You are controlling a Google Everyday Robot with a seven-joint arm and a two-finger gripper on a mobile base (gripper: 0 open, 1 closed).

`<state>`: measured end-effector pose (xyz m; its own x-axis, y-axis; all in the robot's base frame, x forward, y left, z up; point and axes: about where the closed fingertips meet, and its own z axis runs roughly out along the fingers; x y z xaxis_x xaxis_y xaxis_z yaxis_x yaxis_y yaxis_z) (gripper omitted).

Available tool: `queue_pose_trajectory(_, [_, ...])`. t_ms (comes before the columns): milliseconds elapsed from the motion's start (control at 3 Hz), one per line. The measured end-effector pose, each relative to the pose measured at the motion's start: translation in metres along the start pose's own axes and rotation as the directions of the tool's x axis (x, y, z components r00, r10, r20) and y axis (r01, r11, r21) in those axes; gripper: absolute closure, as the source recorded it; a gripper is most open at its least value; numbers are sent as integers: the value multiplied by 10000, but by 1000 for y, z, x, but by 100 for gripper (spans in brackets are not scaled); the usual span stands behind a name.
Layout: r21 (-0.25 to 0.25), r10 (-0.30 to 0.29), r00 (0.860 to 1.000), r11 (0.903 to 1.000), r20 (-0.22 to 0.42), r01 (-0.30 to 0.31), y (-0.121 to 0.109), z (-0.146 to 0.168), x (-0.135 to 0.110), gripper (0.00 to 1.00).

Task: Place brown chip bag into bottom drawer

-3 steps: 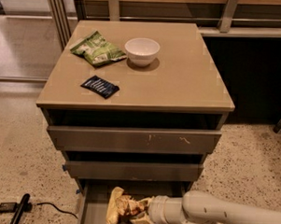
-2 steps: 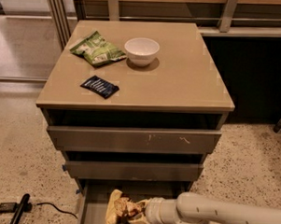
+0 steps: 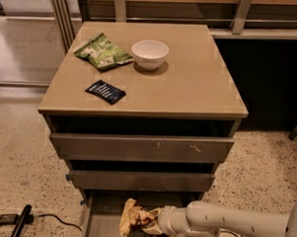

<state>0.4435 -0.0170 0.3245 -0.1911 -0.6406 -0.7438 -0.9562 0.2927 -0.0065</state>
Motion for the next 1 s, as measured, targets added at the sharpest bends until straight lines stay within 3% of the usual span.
queue_pose_trajectory(667, [-170,-135,9999,9998,-50,134,4,7,-2,100])
queue_pose_trajectory(1000, [-431,-113,9996,9990,-257,102,3,30,10,100])
